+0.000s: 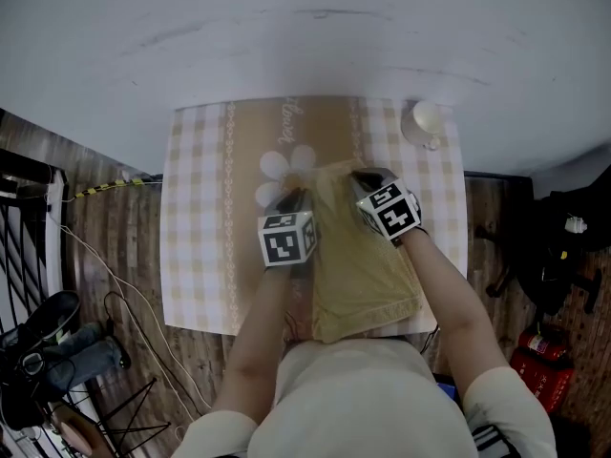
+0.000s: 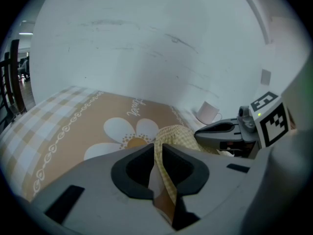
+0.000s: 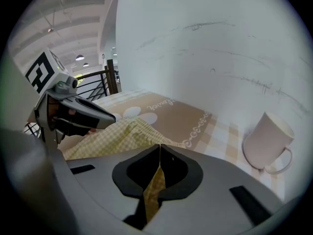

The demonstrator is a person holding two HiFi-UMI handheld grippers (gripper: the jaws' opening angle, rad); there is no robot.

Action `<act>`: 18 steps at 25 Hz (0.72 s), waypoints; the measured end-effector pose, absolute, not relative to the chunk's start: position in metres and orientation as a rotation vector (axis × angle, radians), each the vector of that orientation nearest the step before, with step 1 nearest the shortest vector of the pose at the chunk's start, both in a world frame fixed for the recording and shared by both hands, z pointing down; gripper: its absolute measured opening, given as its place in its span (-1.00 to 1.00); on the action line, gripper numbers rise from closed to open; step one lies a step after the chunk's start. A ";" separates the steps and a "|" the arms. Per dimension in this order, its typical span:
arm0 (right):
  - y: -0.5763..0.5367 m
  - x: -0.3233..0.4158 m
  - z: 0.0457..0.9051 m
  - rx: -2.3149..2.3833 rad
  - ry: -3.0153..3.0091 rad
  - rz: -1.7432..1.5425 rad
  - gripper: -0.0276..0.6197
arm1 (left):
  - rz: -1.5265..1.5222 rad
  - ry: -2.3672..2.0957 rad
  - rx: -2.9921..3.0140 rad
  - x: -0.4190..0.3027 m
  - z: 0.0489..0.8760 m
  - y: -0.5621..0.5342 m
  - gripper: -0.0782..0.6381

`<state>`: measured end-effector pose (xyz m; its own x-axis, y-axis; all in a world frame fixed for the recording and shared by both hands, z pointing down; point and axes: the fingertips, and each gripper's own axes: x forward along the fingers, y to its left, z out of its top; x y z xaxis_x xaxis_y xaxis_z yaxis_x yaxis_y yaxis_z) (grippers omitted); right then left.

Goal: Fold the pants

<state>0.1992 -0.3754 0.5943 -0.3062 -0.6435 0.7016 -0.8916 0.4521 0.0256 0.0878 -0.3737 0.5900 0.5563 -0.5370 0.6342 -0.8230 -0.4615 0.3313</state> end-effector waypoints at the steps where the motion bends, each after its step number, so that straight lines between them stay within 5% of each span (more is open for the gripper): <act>1: -0.376 0.205 0.594 1.278 -2.044 0.482 -0.90 | 0.593 -1.083 2.169 0.089 0.591 -0.374 -0.69; 18: -0.383 0.237 0.611 1.315 -1.946 0.554 -0.74 | 0.662 -0.975 2.168 0.115 0.606 -0.374 -0.55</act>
<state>0.2368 -0.3828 0.6113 -0.2273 -0.6144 0.7555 -0.9201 0.3896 0.0400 0.1152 -0.3738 0.6065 0.5938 -0.4512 0.6662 -0.7858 -0.5034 0.3594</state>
